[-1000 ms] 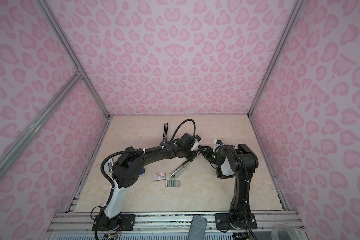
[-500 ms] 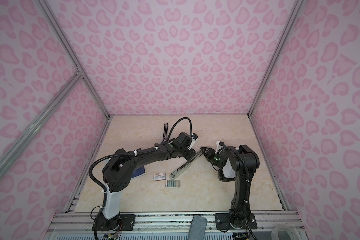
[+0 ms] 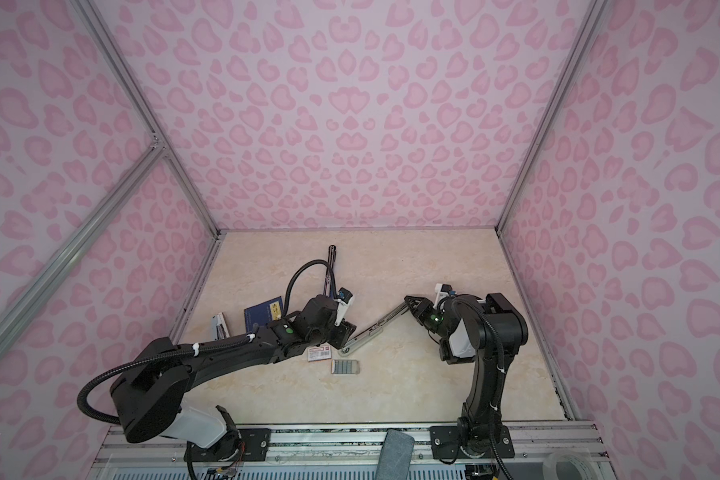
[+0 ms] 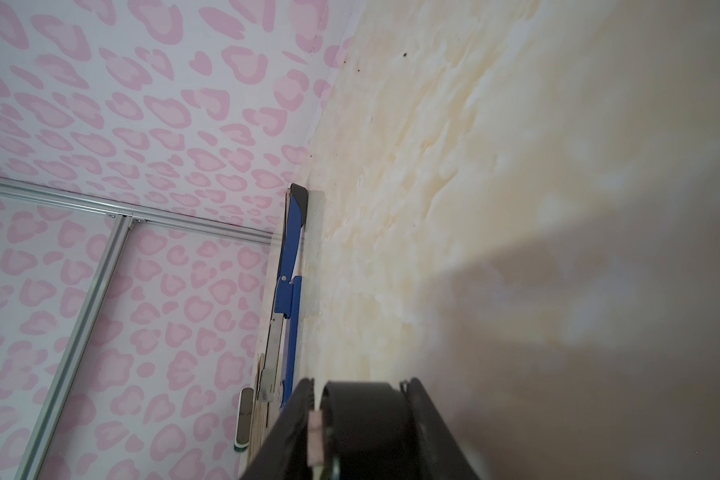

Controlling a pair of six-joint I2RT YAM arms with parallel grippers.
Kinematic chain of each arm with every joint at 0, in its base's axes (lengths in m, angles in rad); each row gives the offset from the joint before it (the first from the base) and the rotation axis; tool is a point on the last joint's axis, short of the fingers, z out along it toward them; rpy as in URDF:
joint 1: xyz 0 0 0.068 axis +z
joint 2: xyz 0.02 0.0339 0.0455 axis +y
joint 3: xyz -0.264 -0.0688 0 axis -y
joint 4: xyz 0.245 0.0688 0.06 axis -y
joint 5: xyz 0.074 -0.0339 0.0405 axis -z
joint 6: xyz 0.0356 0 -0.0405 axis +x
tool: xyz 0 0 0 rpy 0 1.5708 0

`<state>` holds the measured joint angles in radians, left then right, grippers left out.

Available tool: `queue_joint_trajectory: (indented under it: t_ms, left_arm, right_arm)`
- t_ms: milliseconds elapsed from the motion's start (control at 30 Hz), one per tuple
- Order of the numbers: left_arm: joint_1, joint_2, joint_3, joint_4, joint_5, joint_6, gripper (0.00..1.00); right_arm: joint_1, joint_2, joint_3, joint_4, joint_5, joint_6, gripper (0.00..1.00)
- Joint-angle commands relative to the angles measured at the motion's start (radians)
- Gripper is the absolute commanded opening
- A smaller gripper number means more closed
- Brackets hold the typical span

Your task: Load the staples into the stapler

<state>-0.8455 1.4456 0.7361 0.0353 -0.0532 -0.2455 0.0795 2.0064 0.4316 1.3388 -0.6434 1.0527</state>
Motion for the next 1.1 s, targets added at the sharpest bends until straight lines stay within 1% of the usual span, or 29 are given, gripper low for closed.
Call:
queue_joint_trajectory:
  t_ms: [0, 133, 200, 300, 433, 533, 667, 1067]
  left_arm:
    - [0.002, -0.062, -0.111, 0.161, 0.002, -0.051, 0.49]
    - [-0.004, -0.147, -0.325, 0.451, 0.021, -0.008, 0.49]
    - [-0.006, -0.179, -0.389, 0.529, 0.02, 0.019, 0.5]
    - [-0.004, -0.169, -0.404, 0.526, 0.05, 0.066, 0.5]
    - [-0.006, -0.111, -0.422, 0.592, 0.053, 0.079, 0.49]
    - [-0.007, -0.057, -0.407, 0.608, 0.067, 0.106, 0.48]
    - [-0.006, -0.013, -0.398, 0.655, 0.071, 0.116, 0.47]
    - [-0.008, 0.094, -0.343, 0.655, 0.126, 0.108, 0.42]
  right_arm:
    - [0.004, 0.012, -0.004, -0.016, 0.025, -0.034, 0.35]
    - [0.014, 0.012, 0.001, -0.021, 0.026, -0.037, 0.35]
    - [0.018, 0.011, 0.003, -0.024, 0.027, -0.038, 0.35]
    - [0.025, 0.009, 0.009, -0.035, 0.028, -0.041, 0.35]
    - [0.034, 0.006, 0.013, -0.038, 0.034, -0.04, 0.35]
    - [0.034, 0.006, 0.015, -0.038, 0.036, -0.041, 0.35]
    - [0.034, 0.006, 0.018, -0.038, 0.034, -0.037, 0.35]
    - [0.035, -0.005, 0.02, -0.042, 0.031, -0.036, 0.35]
